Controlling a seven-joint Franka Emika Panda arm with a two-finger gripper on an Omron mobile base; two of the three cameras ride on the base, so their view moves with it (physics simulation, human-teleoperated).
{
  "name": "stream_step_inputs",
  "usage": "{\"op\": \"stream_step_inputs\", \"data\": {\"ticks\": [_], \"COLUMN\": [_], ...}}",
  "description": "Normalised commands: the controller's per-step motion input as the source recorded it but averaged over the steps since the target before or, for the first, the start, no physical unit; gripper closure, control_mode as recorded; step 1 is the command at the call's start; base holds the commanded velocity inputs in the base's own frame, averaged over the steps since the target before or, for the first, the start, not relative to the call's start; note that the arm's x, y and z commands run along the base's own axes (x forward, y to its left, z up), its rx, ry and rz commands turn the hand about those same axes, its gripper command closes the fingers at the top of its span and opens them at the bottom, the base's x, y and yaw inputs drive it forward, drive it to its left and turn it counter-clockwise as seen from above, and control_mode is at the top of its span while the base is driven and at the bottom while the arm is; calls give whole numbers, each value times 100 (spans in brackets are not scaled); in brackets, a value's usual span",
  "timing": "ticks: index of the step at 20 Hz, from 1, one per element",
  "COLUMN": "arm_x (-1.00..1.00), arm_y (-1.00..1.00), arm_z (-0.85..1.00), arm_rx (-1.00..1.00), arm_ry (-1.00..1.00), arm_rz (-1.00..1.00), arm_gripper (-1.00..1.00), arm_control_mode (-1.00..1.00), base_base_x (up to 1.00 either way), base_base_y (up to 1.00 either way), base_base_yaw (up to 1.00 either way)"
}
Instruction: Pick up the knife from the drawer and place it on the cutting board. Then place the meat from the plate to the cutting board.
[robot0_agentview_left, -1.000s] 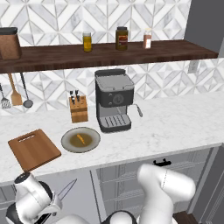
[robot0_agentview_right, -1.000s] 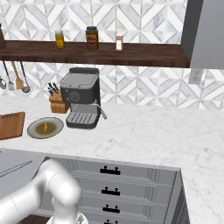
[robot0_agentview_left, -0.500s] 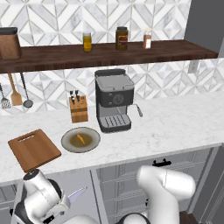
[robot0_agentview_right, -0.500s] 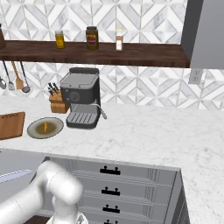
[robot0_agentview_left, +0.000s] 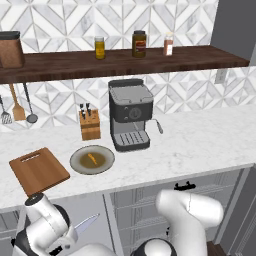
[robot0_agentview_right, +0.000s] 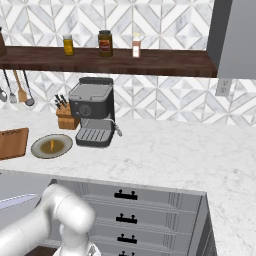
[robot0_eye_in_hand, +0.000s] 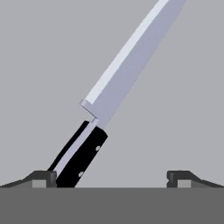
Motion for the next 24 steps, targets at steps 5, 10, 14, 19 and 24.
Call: {"op": "stream_step_inputs", "data": {"ticks": [5, 10, 14, 19, 24], "arm_x": [0, -2, -4, 0, 1], "arm_y": [7, 0, 0, 2, 4], "arm_z": [0, -2, -17, -33, -44], "arm_rx": [0, 0, 0, 0, 0], "arm_ry": [0, -1, -9, -15, -12], "arm_rz": [-26, -25, -8, -1, -1], "arm_gripper": [-100, -100, -100, -100, -100], "arm_control_mode": [-100, -100, -100, -100, -100], "base_base_x": [0, 0, 0, 0, 0], "base_base_y": [0, 0, 0, 0, 0], "base_base_yaw": [0, 0, 0, 0, 0]}}
